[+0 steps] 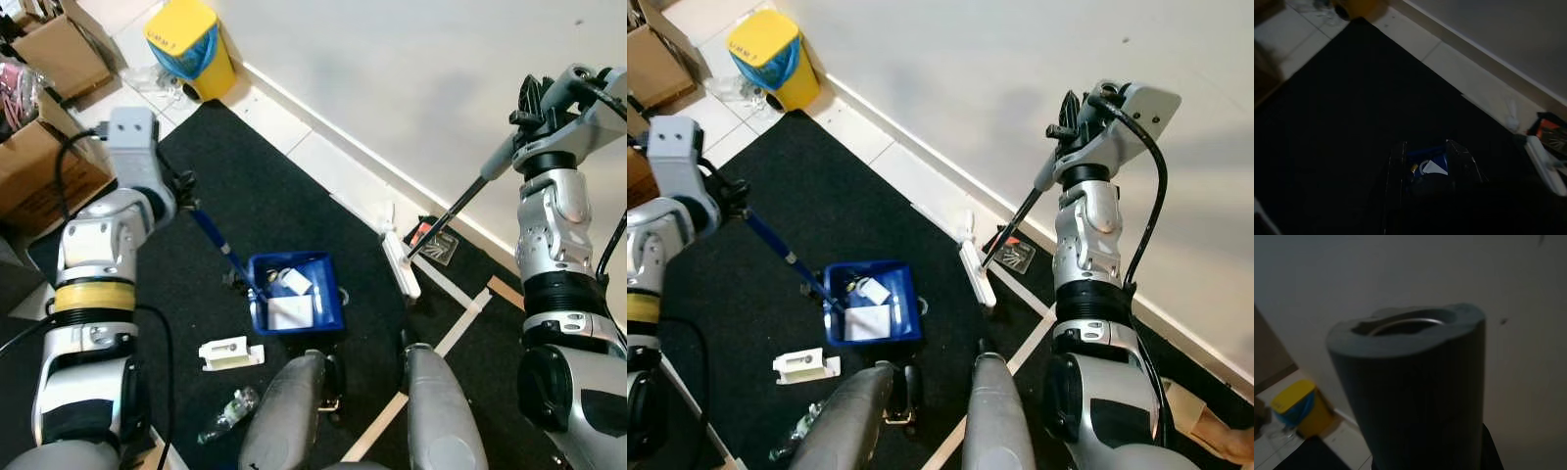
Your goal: Sweep floor
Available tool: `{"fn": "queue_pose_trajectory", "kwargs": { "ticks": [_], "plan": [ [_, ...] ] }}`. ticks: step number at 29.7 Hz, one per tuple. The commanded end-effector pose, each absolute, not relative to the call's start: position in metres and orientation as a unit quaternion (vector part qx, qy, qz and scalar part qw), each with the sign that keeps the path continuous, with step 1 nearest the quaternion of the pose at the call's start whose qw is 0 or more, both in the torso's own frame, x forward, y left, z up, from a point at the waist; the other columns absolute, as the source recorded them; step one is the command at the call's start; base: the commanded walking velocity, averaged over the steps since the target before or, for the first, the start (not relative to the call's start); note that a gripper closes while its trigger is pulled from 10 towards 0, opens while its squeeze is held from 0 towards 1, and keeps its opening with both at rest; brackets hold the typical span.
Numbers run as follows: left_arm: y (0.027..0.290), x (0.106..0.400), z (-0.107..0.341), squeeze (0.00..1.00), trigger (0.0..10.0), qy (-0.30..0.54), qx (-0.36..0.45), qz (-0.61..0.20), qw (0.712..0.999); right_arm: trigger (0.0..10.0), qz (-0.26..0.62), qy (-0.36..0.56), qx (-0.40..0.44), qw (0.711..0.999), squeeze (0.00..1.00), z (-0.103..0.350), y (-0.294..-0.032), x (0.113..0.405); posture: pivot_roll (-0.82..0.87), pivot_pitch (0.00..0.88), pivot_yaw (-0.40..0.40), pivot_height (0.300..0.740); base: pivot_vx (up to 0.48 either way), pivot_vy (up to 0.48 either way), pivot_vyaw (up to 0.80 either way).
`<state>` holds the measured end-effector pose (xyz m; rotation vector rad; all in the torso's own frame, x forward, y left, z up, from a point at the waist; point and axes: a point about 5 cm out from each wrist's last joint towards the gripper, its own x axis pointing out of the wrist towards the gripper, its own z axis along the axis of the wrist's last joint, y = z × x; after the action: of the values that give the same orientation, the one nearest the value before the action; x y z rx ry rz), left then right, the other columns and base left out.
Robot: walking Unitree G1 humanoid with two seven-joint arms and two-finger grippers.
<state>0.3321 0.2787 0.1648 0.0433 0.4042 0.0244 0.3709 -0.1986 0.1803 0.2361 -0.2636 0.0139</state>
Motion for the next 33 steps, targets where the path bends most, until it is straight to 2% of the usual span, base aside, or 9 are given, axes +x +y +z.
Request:
{"fn": "queue_pose_trajectory", "kwargs": {
  "ticks": [1,7,9,10,17,23,28,30,33],
  "plan": [
    [0.296,0.324,0.176,0.00,10.0,0.186,0.034,0.039,0.981,10.0,0.040,-0.138,0.112,0.983,0.00,0.184,-0.181,0.375,0.06,0.158,0.052,0.740,0.000,0.000,0.00],
    [0.298,0.310,0.160,0.00,10.0,0.192,0.027,0.044,0.980,10.0,0.080,-0.112,0.117,0.984,0.00,0.180,-0.146,0.385,0.11,0.187,-0.003,0.740,0.000,0.000,0.00],
    [0.297,0.309,0.157,0.00,10.0,0.193,0.024,0.045,0.980,10.0,0.082,-0.110,0.115,0.984,0.00,0.179,-0.143,0.386,0.11,0.192,-0.008,0.740,0.000,0.000,0.00],
    [0.295,0.309,0.146,0.00,10.0,0.200,0.023,0.054,0.978,10.0,0.081,-0.104,0.100,0.986,0.00,0.179,-0.136,0.389,0.11,0.216,-0.029,0.740,0.000,0.000,0.00],
    [0.287,0.308,0.138,0.00,10.0,0.204,0.053,0.063,0.976,10.0,0.060,-0.103,0.055,0.991,0.00,0.180,-0.134,0.393,0.12,0.258,-0.046,0.740,0.000,0.000,0.00],
    [0.279,0.310,0.146,0.00,10.0,0.195,0.069,0.050,0.977,10.0,0.042,-0.099,0.053,0.993,0.00,0.178,-0.134,0.394,0.12,0.278,-0.047,0.740,0.000,0.000,0.00],
    [0.274,0.313,0.165,0.00,10.0,0.172,0.075,0.041,0.981,10.0,0.032,-0.098,0.049,0.993,0.00,0.175,-0.133,0.394,0.12,0.280,-0.043,0.740,0.000,0.000,0.00],
    [0.269,0.318,0.190,0.00,10.0,0.139,0.055,0.025,0.988,10.0,0.031,-0.101,0.050,0.993,0.00,0.176,-0.132,0.394,0.13,0.270,-0.036,0.740,0.000,0.000,0.00],
    [0.263,0.320,0.202,0.00,10.0,0.123,0.042,0.012,0.991,10.0,0.029,-0.102,0.050,0.993,0.00,0.177,-0.132,0.395,0.13,0.265,-0.031,0.740,0.000,0.000,0.00]
  ]
}}
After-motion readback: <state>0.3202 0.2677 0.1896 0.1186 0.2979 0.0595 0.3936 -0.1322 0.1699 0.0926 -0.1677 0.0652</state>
